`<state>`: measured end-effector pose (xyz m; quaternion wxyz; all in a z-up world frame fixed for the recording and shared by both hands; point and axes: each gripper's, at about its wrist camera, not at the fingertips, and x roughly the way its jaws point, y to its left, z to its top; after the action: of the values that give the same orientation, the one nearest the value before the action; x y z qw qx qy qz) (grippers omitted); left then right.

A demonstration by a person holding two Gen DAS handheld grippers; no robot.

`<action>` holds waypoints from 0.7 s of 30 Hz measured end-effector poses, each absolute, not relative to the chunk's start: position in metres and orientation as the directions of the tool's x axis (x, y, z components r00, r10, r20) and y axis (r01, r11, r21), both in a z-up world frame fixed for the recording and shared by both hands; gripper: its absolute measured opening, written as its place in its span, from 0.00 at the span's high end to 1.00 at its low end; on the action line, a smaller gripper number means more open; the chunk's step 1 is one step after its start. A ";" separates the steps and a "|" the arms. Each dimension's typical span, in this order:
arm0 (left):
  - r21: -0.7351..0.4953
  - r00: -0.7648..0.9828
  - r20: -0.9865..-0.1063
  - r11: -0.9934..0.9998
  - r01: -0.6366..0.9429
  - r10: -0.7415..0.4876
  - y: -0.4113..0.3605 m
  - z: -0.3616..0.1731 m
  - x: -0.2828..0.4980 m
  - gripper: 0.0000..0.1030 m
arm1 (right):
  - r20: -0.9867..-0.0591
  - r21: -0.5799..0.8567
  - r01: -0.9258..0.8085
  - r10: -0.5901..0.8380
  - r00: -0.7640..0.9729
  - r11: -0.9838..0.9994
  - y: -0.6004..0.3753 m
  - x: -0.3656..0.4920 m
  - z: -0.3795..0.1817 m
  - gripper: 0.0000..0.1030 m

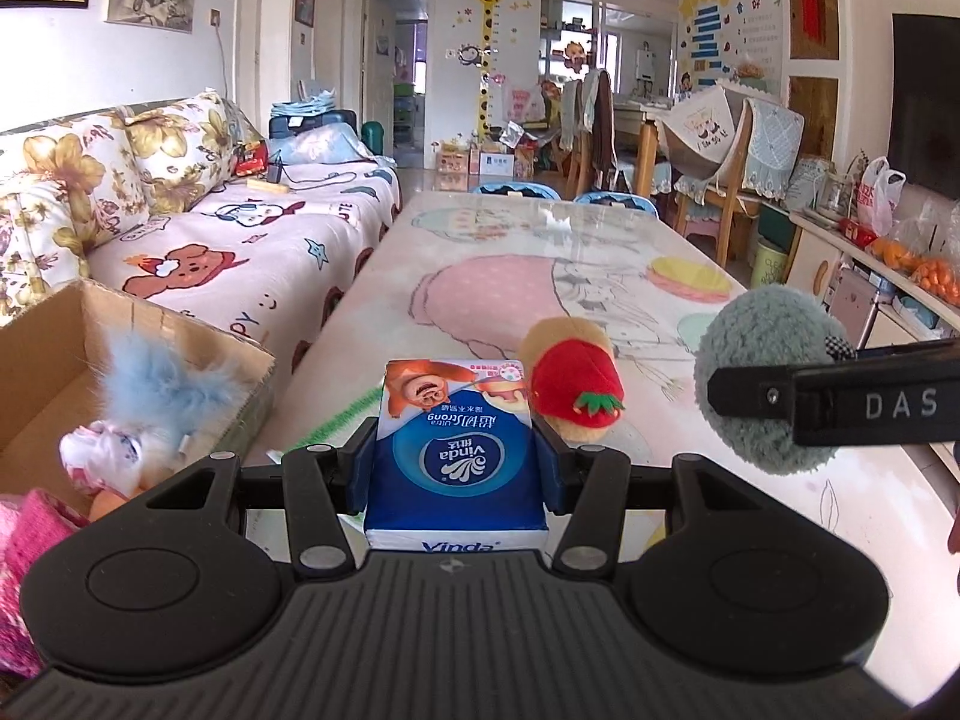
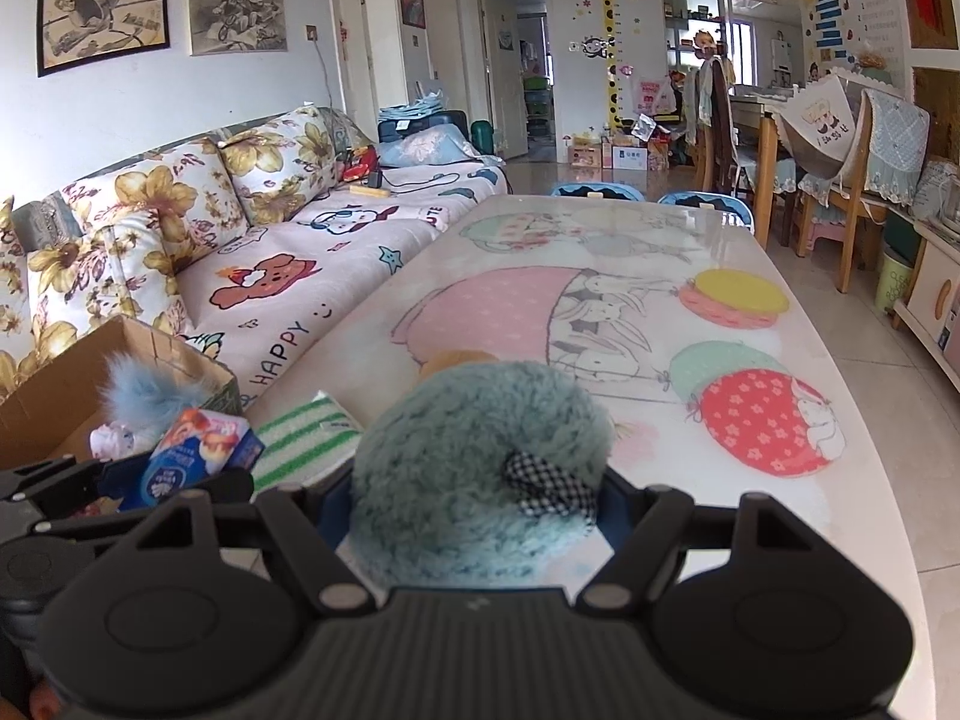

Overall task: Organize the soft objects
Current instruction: 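Carry the tissue box and teal ball over to the cardboard box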

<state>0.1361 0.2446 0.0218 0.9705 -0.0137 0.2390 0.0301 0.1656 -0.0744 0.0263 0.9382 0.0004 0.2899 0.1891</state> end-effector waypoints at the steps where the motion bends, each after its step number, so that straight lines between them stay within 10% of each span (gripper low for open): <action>1: -0.015 0.885 -0.462 0.998 -0.066 0.052 0.246 0.023 0.135 0.39 | -0.542 0.107 -0.359 0.357 0.760 0.927 -0.072 0.165 0.027 0.26; 21: -0.069 0.908 -0.409 0.988 -0.136 0.096 0.265 0.041 0.119 0.39 | -0.511 0.071 -0.453 0.423 0.749 0.889 -0.015 0.168 0.038 0.26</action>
<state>0.1195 0.2654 0.0411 0.9754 -0.0480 0.2066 0.0595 0.1681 -0.0154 0.0376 0.9346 -0.0285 0.2660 0.2344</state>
